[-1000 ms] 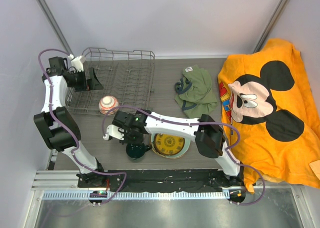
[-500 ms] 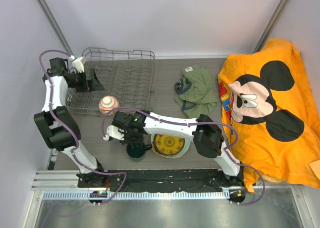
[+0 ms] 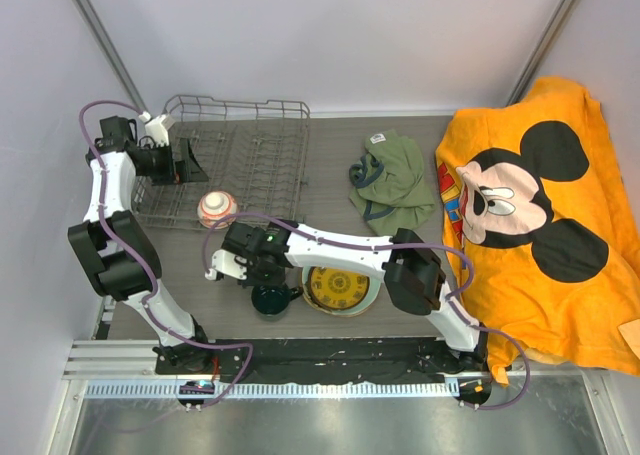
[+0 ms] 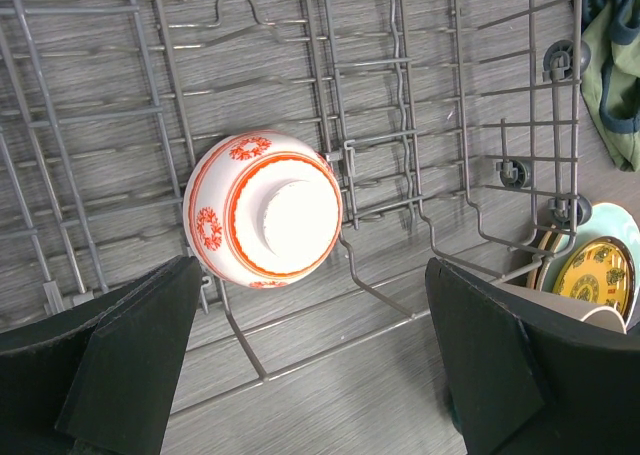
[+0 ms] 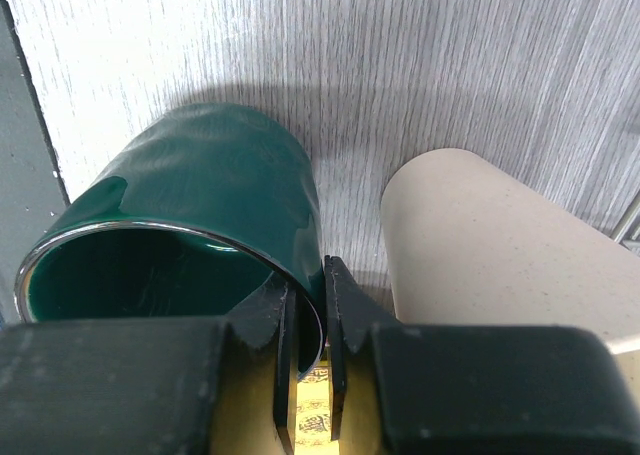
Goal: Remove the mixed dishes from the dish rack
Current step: Place the cup at the center of the board.
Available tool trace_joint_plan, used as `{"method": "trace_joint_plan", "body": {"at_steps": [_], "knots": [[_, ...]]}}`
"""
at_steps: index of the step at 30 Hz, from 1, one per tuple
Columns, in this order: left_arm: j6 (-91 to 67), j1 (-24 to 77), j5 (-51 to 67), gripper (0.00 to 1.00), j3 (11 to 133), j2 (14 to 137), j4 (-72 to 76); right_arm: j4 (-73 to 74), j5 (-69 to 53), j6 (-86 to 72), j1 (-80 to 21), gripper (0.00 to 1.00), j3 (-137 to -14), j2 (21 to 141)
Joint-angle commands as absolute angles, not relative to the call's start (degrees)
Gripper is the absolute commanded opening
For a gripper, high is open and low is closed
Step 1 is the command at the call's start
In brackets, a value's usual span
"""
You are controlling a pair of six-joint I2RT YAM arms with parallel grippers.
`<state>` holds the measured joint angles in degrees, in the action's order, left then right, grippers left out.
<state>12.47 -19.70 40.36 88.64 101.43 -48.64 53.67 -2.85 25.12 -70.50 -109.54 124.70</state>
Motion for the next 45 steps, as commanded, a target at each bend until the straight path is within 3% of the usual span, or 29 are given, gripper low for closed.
{"method": "trace_joint_plan", "body": {"at_steps": [1,18,38,45], "knots": [[13.4,-20.2,42.1,1.00,88.5,101.4,-47.9,53.2,-3.3,25.0,-70.8,0.14,-112.9,124.3],[13.4,-20.5,42.5,1.00,88.4,101.3,-48.4,53.4,-2.8,24.5,-70.9,0.31,-112.3,123.6],[13.4,-20.5,40.0,1.00,88.5,99.8,-48.3,53.1,2.1,24.3,-72.2,0.37,-110.8,117.8],[18.6,-19.2,34.8,1.00,90.6,99.5,-51.8,53.1,3.4,24.4,-72.2,0.45,-111.1,115.7]]}}
